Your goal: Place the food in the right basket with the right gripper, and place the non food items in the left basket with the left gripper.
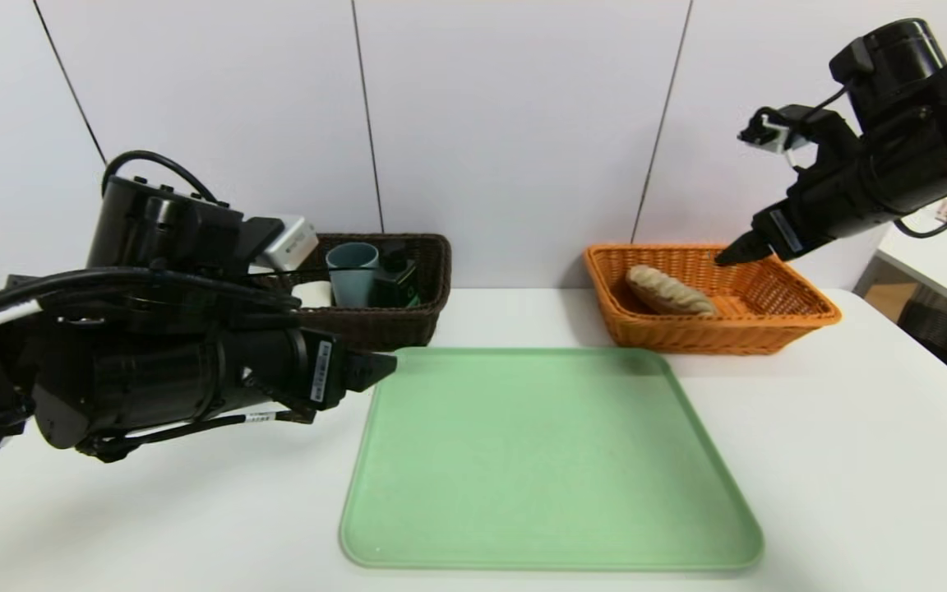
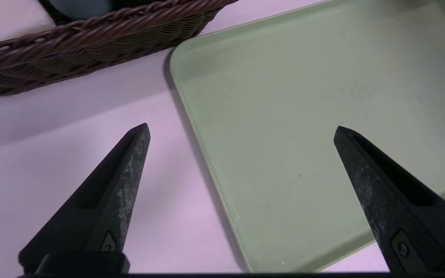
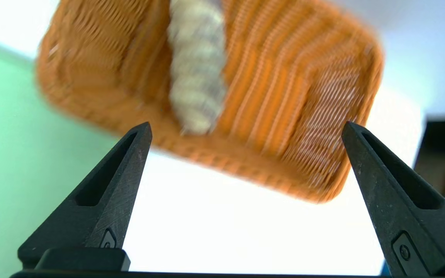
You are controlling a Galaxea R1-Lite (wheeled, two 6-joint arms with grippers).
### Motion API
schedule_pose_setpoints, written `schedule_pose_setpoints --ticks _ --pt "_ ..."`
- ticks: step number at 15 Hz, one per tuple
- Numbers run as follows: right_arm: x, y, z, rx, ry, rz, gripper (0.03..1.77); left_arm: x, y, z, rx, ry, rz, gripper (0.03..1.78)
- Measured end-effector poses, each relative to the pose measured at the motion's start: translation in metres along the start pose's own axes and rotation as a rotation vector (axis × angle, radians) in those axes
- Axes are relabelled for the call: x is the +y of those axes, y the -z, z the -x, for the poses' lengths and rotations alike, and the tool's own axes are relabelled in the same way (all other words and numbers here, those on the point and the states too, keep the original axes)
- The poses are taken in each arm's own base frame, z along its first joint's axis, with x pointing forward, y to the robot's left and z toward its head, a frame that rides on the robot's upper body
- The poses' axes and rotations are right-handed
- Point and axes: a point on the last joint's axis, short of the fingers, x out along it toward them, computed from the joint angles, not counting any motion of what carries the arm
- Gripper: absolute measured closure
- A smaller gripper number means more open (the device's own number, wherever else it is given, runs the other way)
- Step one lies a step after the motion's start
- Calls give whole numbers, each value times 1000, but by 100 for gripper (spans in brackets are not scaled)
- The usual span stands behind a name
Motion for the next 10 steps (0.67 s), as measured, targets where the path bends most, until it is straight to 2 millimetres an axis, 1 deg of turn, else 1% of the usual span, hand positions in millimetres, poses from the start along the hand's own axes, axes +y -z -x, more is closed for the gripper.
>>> schedule_pose_setpoints --ticks 2,5,8,10 --pt "9 15 21 38 -23 -79 11 2 -2 14 -20 -45 1 12" --pt "20 44 57 66 -32 -172 11 6 -4 43 -55 -64 8 12" --pt "29 73 104 24 -21 -242 11 14 -2 75 -84 -95 21 12" --pt "36 97 134 -8 -14 -267 11 20 5 96 -91 -141 26 12"
